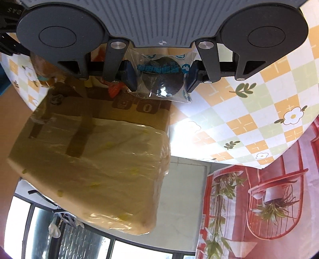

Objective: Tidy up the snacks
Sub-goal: 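Lift both snacks and carry them over the cardboard box, then open both grippers to drop the pastry and bread into the box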

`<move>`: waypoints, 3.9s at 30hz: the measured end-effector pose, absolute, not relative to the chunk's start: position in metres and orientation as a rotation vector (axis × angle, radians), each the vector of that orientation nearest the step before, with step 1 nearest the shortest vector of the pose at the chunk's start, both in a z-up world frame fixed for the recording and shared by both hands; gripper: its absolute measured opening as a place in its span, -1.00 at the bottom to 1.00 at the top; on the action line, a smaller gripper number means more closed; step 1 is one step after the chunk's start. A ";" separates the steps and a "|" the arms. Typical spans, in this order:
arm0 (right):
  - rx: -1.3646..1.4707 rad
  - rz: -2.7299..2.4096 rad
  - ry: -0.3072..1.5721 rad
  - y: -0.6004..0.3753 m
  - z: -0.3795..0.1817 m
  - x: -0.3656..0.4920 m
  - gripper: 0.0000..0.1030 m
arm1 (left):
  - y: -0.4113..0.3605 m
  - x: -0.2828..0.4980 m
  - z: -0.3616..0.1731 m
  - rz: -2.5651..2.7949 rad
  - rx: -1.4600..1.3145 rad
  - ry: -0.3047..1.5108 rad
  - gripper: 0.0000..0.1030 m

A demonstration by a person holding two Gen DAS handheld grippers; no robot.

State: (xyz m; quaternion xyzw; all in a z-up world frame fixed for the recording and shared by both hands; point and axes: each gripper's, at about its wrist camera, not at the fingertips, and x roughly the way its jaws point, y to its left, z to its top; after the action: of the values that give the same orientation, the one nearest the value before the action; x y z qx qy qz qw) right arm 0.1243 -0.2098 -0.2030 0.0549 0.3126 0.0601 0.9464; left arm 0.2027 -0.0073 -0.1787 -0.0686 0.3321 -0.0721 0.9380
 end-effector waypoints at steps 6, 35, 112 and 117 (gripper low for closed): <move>0.103 0.129 0.622 -0.207 -0.197 0.121 0.42 | -0.016 0.193 -0.172 -0.177 -0.125 0.662 0.07; 0.004 0.176 0.349 -0.216 -0.035 0.149 0.42 | -0.052 0.207 -0.049 -0.345 -0.092 0.397 0.08; 0.048 0.155 0.453 -0.248 -0.019 0.281 0.64 | -0.043 0.296 -0.024 -0.264 -0.079 0.494 0.24; 0.052 0.150 0.418 -0.250 -0.022 0.250 0.64 | -0.030 0.275 -0.031 -0.252 -0.113 0.494 0.24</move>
State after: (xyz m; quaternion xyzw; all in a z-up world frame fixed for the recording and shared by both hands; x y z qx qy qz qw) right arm 0.2498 -0.2503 -0.0222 0.0259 0.2074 0.0742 0.9751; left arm 0.2746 -0.0299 -0.0308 -0.0556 0.2439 -0.1241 0.9602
